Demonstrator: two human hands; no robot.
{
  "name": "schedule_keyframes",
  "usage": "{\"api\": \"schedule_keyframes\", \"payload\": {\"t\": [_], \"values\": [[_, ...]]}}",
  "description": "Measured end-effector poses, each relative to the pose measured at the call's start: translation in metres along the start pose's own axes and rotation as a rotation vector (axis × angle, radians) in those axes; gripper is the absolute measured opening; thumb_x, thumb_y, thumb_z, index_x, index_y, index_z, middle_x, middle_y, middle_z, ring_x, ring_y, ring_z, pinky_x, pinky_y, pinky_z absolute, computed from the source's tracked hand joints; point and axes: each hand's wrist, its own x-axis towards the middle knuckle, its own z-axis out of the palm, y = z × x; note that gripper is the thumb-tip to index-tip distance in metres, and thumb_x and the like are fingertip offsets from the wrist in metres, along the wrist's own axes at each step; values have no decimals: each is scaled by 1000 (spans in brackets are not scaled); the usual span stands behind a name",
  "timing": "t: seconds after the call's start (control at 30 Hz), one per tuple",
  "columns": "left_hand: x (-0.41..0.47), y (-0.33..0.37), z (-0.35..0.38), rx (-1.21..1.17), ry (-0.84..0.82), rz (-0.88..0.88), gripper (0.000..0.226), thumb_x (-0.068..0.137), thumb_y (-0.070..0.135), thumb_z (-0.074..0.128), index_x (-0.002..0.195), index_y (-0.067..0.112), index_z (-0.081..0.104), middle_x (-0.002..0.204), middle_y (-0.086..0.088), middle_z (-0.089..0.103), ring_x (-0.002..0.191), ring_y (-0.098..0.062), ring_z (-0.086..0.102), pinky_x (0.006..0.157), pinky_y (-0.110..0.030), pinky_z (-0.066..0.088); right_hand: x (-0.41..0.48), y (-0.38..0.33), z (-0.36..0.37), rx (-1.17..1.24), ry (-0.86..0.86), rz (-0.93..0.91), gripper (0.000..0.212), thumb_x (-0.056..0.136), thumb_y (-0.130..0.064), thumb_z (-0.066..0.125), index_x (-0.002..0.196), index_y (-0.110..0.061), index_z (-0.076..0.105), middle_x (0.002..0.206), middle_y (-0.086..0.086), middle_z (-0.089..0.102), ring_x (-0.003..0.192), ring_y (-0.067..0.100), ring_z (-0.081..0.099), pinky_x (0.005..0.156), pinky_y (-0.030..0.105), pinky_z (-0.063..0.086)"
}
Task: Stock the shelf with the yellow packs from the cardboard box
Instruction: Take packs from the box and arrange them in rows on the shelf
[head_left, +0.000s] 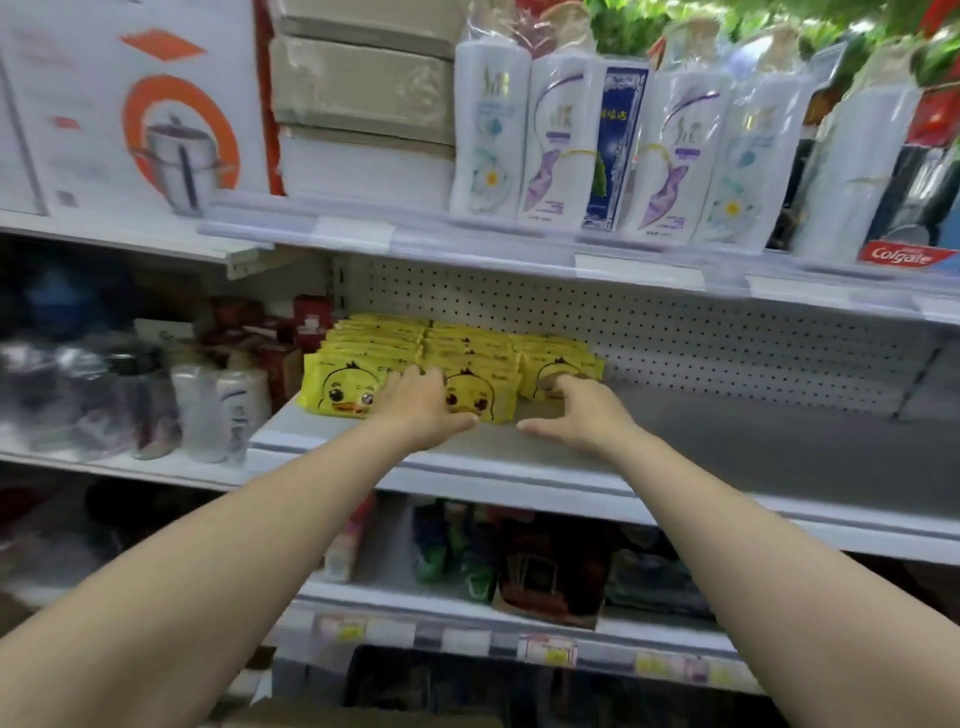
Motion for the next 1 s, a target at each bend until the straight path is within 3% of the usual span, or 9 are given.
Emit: {"api": "schedule_keyframes", "payload": {"t": [0.1,0.17,0.3,0.6,0.77,1.0], "values": [[-39,-30,8,38,-29,24,79,78,67,64,135,16,46,151,-14,34,135,-36,36,106,-48,40,-35,-21,18,-13,-52,-20,80,75,-63,74,143,-30,46,149,1,46,138,27,39,109,47,41],[-63,-50,16,38,-67,38,76,80,64,64,135,15,46,145,-12,40,130,-35,40,102,-48,43,-56,-32,33,-28,-92,-22,80,75,-62,74,143,-32,45,150,1,45,139,28,37,110,48,39],[-107,-84,34,68,-135,24,70,80,63,64,130,16,47,133,-11,47,122,-34,44,93,-44,45,-94,-47,67,23,-181,-3,81,77,-58,75,147,-33,42,153,0,42,141,26,37,112,43,37],[-173,-138,94,49,-284,-74,79,80,65,62,139,17,42,142,-11,42,129,-34,40,100,-46,44,-145,-62,151,18,-377,45,79,79,-58,73,147,-36,40,145,5,43,125,28,50,99,41,47],[-196,-162,137,42,-393,-131,74,80,64,65,134,17,48,136,-11,47,126,-33,43,100,-43,43,-163,-57,202,46,-473,53,77,79,-55,75,146,-31,45,149,5,45,135,27,45,107,38,41],[-234,-210,206,70,-560,-227,77,80,68,61,137,18,47,141,-12,46,130,-34,43,105,-43,39,-193,-41,295,51,-684,118,79,79,-57,75,146,-26,46,146,10,49,134,29,47,106,35,41]]}}
